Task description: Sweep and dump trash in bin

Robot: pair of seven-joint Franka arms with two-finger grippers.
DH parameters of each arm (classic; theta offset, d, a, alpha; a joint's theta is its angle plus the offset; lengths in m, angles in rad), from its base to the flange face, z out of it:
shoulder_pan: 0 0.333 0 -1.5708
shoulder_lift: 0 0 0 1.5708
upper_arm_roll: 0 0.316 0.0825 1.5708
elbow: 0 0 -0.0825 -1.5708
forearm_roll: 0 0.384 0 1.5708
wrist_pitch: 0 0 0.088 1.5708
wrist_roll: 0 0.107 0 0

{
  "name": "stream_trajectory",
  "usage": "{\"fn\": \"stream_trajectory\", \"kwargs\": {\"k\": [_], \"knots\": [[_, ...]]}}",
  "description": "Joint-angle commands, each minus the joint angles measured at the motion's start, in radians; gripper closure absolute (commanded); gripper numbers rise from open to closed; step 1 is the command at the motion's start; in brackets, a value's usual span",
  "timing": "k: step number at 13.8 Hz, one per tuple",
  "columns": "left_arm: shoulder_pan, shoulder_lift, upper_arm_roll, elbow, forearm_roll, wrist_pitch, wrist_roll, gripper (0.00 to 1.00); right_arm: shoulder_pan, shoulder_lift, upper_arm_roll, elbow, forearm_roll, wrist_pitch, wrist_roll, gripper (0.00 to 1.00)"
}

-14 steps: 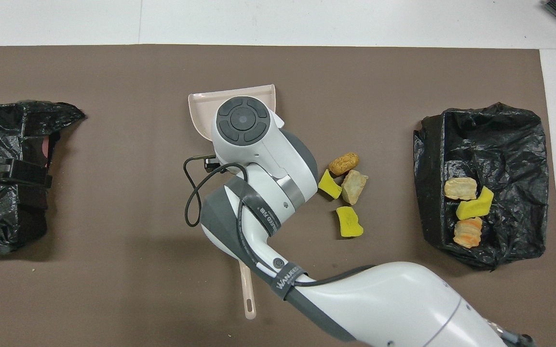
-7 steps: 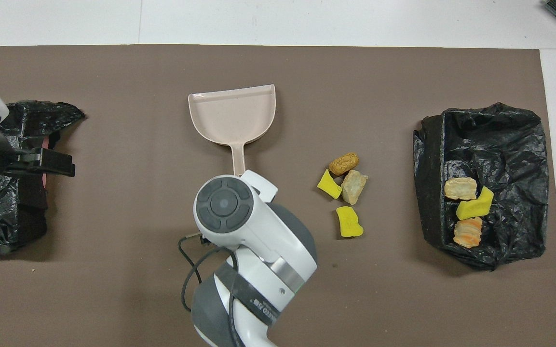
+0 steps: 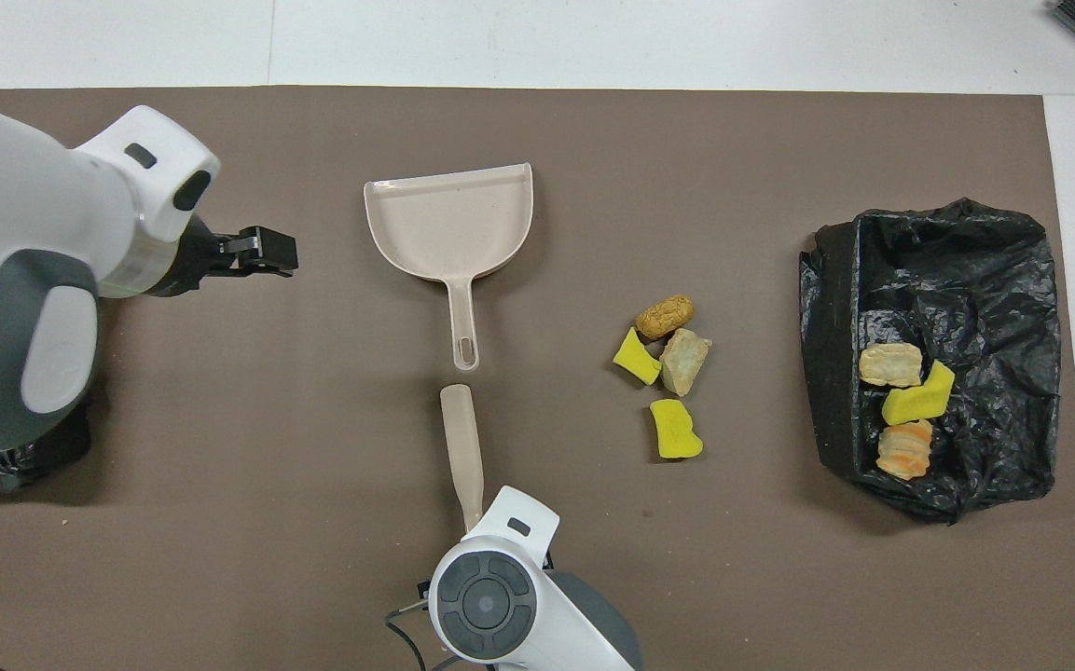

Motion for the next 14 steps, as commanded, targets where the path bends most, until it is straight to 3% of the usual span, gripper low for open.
{"fn": "stream_trajectory", "kwargs": {"k": [1, 4, 8, 9, 10, 11, 14], "knots": [[-0.076, 0.099, 0.015, 0.057, 0.042, 0.045, -0.069, 0.00, -0.005, -0.016, -0.002, -0.025, 0.028, 0.058, -0.029, 0.00], [-0.142, 0.222, 0.015, 0.121, 0.092, 0.081, -0.184, 0.00, -0.003, 0.001, -0.003, -0.024, 0.028, 0.083, -0.086, 0.01], [-0.225, 0.298, 0.013, 0.121, 0.079, 0.171, -0.266, 0.00, -0.008, 0.007, -0.005, -0.027, 0.025, 0.135, -0.095, 0.52], [-0.227, 0.298, 0.011, 0.111, 0.072, 0.197, -0.270, 0.00, -0.008, 0.009, -0.005, -0.027, 0.023, 0.137, -0.097, 0.67], [-0.233, 0.304, 0.013, 0.100, 0.060, 0.205, -0.274, 0.00, -0.009, 0.010, -0.006, -0.027, 0.011, 0.135, -0.106, 0.89], [-0.254, 0.314, 0.013, 0.100, 0.050, 0.205, -0.289, 0.00, -0.011, 0.015, -0.006, -0.022, 0.011, 0.131, -0.115, 1.00], [-0.302, 0.353, 0.015, 0.083, 0.052, 0.205, -0.347, 0.00, -0.014, 0.018, -0.014, -0.010, 0.006, 0.111, -0.104, 1.00]]}}
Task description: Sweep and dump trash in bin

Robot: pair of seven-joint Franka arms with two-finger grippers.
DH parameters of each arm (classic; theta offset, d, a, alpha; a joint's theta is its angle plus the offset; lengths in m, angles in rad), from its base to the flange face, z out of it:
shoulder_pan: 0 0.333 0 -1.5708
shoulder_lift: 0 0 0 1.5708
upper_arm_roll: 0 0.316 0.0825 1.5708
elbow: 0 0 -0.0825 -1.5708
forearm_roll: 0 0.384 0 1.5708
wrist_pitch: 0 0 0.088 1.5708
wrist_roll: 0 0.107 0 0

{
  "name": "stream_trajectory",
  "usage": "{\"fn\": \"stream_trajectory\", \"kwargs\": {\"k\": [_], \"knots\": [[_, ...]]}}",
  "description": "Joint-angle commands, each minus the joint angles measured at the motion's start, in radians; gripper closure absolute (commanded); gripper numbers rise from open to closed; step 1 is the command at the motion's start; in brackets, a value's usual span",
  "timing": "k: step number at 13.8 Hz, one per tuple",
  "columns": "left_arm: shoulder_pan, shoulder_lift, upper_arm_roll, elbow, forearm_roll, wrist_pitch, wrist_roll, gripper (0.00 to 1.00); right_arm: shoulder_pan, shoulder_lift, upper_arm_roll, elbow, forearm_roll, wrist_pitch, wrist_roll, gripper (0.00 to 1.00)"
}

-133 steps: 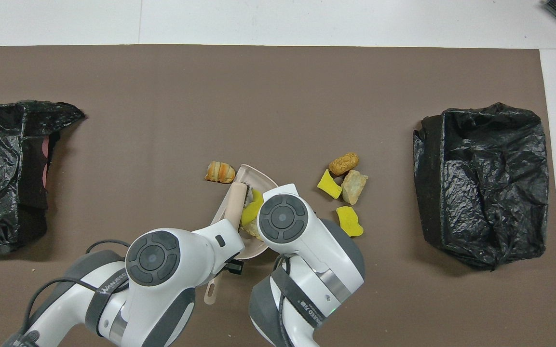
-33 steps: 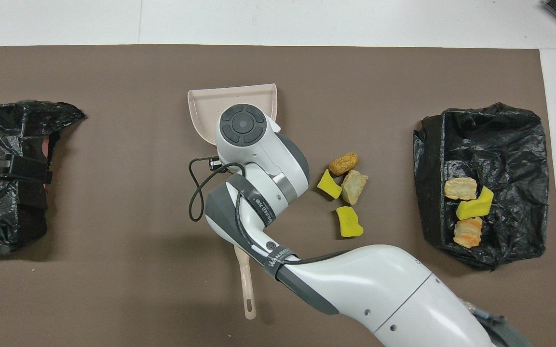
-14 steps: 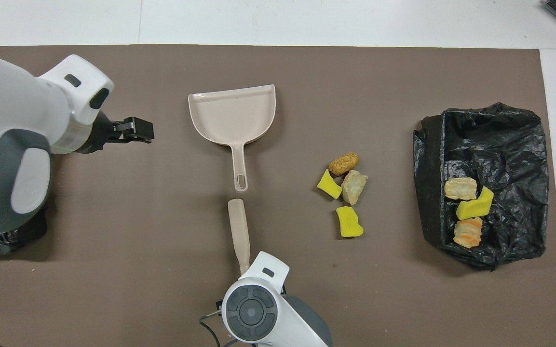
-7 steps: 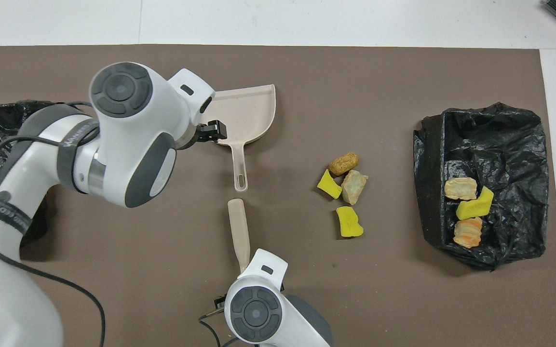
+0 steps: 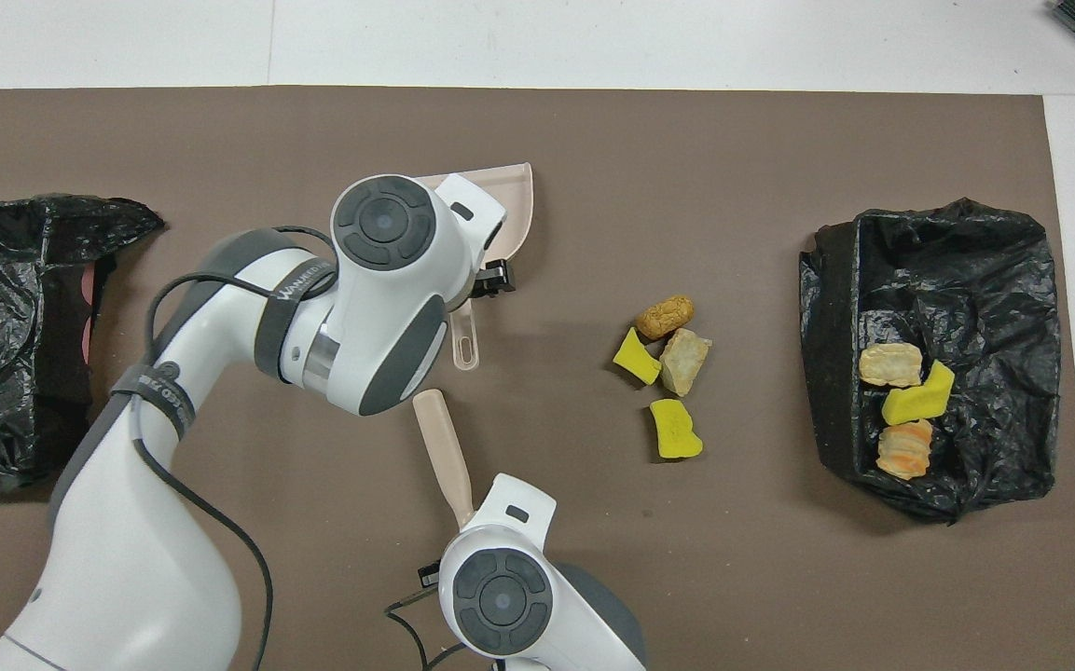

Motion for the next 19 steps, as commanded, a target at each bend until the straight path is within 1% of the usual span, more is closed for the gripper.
{"fn": "stream_trajectory", "kwargs": {"k": [1, 3, 4, 5, 6, 7, 8, 9, 12, 13, 15, 16, 18, 19], "knots": [[-0.026, 0.017, 0.017, -0.010, -0.008, 0.003, -0.026, 0.00, -0.023, -0.005, -0.004, 0.007, 0.006, -0.012, -0.002, 1.00], [-0.025, 0.017, 0.017, -0.012, -0.006, -0.026, -0.026, 0.00, -0.059, -0.056, -0.004, 0.017, -0.015, -0.111, 0.022, 1.00], [-0.026, 0.016, 0.017, -0.010, -0.006, -0.038, -0.029, 0.07, -0.096, -0.099, -0.002, 0.017, -0.023, -0.177, 0.024, 1.00], [-0.031, 0.014, 0.020, -0.010, -0.008, -0.047, -0.033, 0.40, -0.134, -0.148, -0.002, 0.017, -0.024, -0.255, 0.018, 1.00], [-0.029, 0.014, 0.020, -0.010, -0.006, -0.049, -0.040, 0.69, -0.168, -0.187, -0.002, 0.013, -0.039, -0.326, 0.012, 1.00], [-0.031, 0.014, 0.019, -0.012, -0.006, -0.052, -0.040, 0.91, -0.200, -0.211, -0.002, 0.008, -0.061, -0.378, 0.009, 1.00], [-0.031, 0.013, 0.019, -0.021, -0.005, -0.052, -0.038, 1.00, -0.240, -0.224, -0.002, 0.008, -0.087, -0.415, 0.007, 1.00], [-0.028, 0.011, 0.017, -0.027, -0.005, -0.046, -0.037, 1.00, -0.269, -0.227, -0.002, 0.008, -0.124, -0.432, 0.007, 1.00], [-0.016, 0.002, 0.022, -0.021, -0.005, -0.055, -0.032, 1.00, -0.351, -0.213, -0.001, 0.011, -0.257, -0.428, -0.031, 1.00], [-0.014, -0.010, 0.032, -0.019, -0.005, -0.062, -0.024, 1.00, -0.397, -0.195, 0.001, 0.016, -0.292, -0.416, -0.080, 1.00], [0.039, -0.030, 0.029, -0.009, -0.003, -0.085, 0.000, 1.00, -0.487, -0.173, 0.001, 0.025, -0.377, -0.414, -0.187, 1.00], [0.060, -0.030, 0.029, 0.010, -0.003, -0.122, 0.049, 1.00, -0.527, -0.160, 0.001, 0.028, -0.421, -0.408, -0.223, 1.00], [0.099, -0.030, 0.031, 0.037, -0.008, -0.187, 0.185, 1.00, -0.601, -0.135, 0.001, 0.034, -0.446, -0.403, -0.307, 1.00], [0.125, -0.030, 0.032, 0.047, -0.008, -0.222, 0.241, 1.00, -0.610, -0.120, 0.002, 0.034, -0.455, -0.393, -0.318, 1.00]]}}
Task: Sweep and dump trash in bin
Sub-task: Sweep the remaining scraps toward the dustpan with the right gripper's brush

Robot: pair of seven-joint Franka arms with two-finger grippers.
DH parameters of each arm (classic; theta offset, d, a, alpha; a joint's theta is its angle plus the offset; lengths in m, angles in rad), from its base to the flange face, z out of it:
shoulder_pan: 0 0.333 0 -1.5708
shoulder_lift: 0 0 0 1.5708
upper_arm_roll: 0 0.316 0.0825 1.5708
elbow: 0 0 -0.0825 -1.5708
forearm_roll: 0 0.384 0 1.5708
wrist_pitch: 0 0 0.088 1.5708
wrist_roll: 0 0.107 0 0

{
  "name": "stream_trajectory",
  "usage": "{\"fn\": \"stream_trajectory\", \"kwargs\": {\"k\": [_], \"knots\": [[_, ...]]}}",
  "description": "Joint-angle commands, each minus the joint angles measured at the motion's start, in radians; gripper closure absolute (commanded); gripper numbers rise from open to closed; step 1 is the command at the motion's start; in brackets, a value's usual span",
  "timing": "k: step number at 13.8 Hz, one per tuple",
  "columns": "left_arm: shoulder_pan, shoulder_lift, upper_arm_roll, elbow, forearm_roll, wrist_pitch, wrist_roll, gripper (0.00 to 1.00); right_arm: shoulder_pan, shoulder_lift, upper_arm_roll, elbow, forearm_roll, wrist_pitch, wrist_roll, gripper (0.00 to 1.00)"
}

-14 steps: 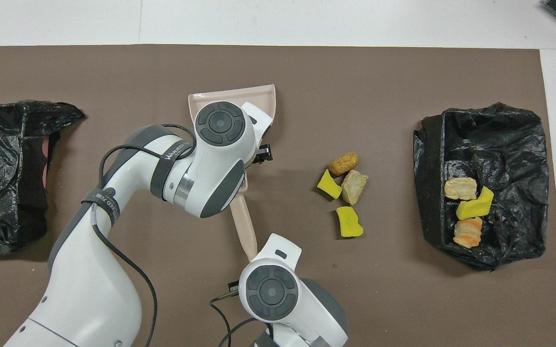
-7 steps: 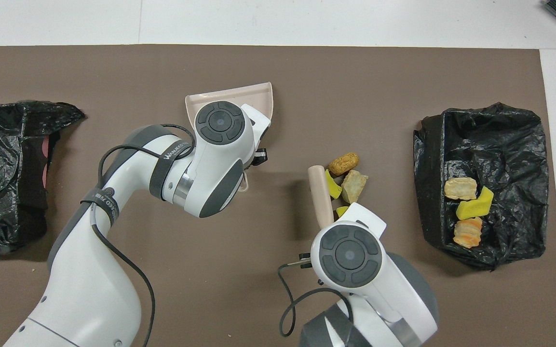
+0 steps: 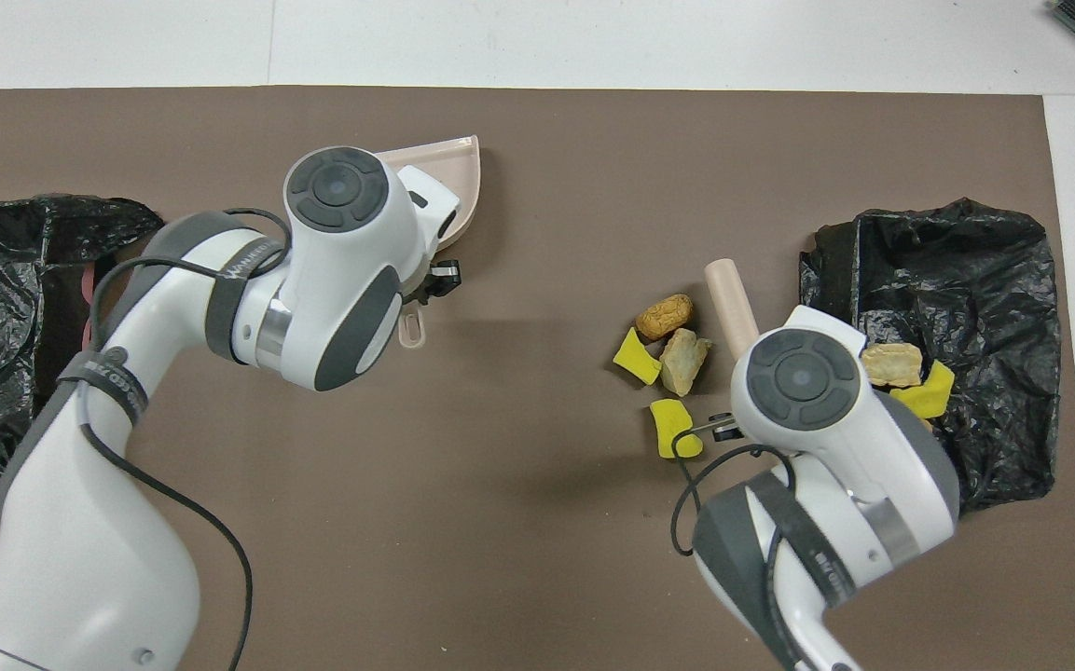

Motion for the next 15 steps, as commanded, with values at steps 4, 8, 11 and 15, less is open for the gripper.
{"fn": "stream_trajectory", "kwargs": {"k": [4, 8, 11, 15], "knots": [[0.136, 0.005, -0.007, 0.089, -0.019, -0.156, 0.408, 1.00, 0.025, 0.055, 0.025, 0.000, 0.023, 0.073, 0.009, 1.00], [0.170, 0.012, -0.007, 0.092, -0.032, -0.142, 0.657, 1.00, 0.081, 0.088, 0.025, 0.000, 0.282, 0.156, 0.079, 1.00], [0.156, 0.007, -0.006, 0.080, -0.028, -0.084, 0.972, 1.00, 0.153, 0.093, 0.019, 0.039, 0.402, 0.158, 0.173, 1.00], [0.137, -0.011, -0.007, 0.040, 0.018, -0.090, 1.193, 1.00, 0.070, -0.029, 0.013, 0.043, 0.358, 0.027, 0.259, 1.00]]}}
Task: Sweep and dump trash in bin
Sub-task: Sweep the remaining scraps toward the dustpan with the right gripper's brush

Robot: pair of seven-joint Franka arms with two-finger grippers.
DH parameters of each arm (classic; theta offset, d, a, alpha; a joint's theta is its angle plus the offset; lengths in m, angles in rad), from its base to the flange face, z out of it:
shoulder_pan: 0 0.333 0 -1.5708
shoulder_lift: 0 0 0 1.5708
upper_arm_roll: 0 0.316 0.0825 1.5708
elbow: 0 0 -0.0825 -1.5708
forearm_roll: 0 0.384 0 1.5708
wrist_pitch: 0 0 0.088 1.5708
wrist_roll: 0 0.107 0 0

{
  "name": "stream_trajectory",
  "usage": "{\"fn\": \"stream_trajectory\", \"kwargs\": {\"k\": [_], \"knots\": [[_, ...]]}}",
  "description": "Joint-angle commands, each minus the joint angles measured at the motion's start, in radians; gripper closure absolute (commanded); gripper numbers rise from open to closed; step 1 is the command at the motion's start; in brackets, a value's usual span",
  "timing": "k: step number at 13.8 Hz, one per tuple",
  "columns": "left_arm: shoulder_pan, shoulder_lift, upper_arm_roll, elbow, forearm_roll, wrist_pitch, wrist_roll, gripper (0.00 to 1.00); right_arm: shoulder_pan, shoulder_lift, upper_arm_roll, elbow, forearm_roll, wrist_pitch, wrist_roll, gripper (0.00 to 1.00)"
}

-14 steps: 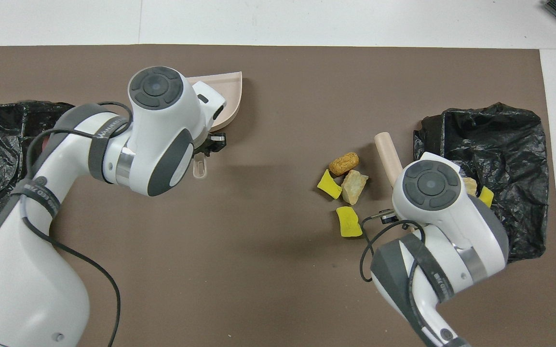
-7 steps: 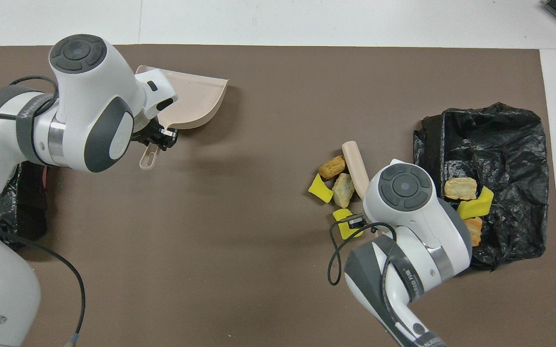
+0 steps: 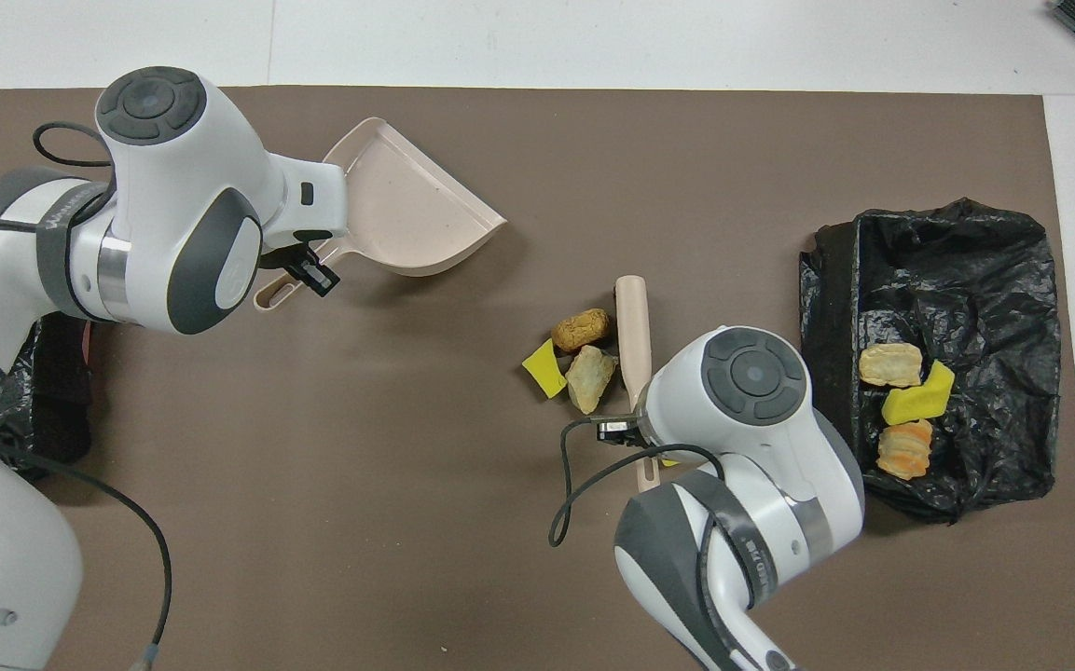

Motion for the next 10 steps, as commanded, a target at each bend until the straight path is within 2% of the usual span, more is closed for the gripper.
{"fn": "stream_trajectory", "kwargs": {"k": [1, 3, 5, 7, 8, 10], "knots": [[-0.024, -0.017, 0.007, -0.025, 0.051, 0.006, 0.212, 1.00, -0.054, -0.101, -0.002, -0.016, -0.057, -0.125, 0.020, 1.00], [-0.047, -0.020, 0.005, -0.033, 0.170, 0.007, 0.329, 1.00, -0.046, -0.170, 0.003, -0.094, -0.138, -0.160, 0.046, 1.00], [-0.047, -0.025, 0.003, -0.038, 0.192, 0.013, 0.427, 1.00, -0.043, -0.255, 0.007, -0.207, -0.140, -0.163, 0.055, 1.00], [-0.052, -0.037, 0.003, -0.067, 0.200, 0.021, 0.514, 1.00, -0.010, -0.260, 0.009, -0.268, -0.138, -0.170, 0.110, 1.00], [-0.055, -0.058, -0.001, -0.112, 0.206, 0.038, 0.518, 1.00, 0.014, -0.244, 0.009, -0.288, -0.128, -0.148, 0.141, 1.00], [-0.126, -0.115, -0.003, -0.207, 0.252, 0.073, 0.517, 1.00, 0.023, -0.212, 0.010, -0.291, -0.117, -0.105, 0.155, 1.00]]}}
